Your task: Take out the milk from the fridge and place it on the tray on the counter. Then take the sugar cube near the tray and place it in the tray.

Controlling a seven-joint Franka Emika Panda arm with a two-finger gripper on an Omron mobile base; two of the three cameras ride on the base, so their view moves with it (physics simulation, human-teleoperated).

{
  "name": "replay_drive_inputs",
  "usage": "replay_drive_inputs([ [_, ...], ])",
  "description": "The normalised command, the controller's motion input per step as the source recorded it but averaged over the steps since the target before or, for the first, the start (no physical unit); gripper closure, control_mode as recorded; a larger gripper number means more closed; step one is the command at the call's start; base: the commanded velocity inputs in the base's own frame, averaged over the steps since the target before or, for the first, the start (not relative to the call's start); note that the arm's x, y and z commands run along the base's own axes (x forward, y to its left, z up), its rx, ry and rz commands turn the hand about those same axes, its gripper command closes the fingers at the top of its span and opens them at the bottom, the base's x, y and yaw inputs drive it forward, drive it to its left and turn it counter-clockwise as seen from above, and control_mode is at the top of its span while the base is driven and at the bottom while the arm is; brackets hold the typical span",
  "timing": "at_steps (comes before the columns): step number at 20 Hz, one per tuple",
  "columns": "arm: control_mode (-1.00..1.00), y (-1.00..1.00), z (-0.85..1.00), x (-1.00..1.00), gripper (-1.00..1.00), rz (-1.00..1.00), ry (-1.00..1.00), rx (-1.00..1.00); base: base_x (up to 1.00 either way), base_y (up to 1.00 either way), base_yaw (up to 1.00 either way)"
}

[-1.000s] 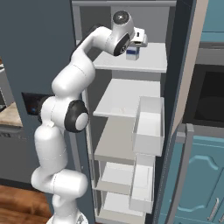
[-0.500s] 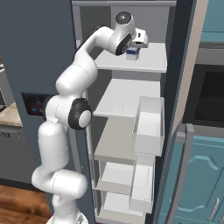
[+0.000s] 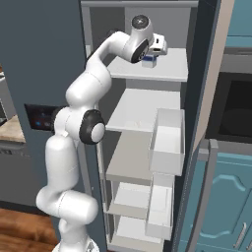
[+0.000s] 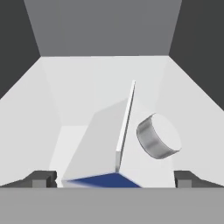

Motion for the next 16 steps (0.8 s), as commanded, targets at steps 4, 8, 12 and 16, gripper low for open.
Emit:
replay_drive_inputs([
  [4,-1.0,0.0,-0.15,0.11,1.0,0.0,0.0,0.0,0.0,0.0,0.0],
  [8,-1.0,0.0,-0.1,0.01,1.0,0.0,0.0,0.0,0.0,0.0,0.0],
  [12,-1.0,0.02,-0.05,-0.16,1.0,0.0,0.0,-0.01,0.0,0.0,0.0],
  [16,-1.0,0.09,0.0,-1.0,1.0,0.03,-0.22,-0.04,0.0,0.0,0.0],
])
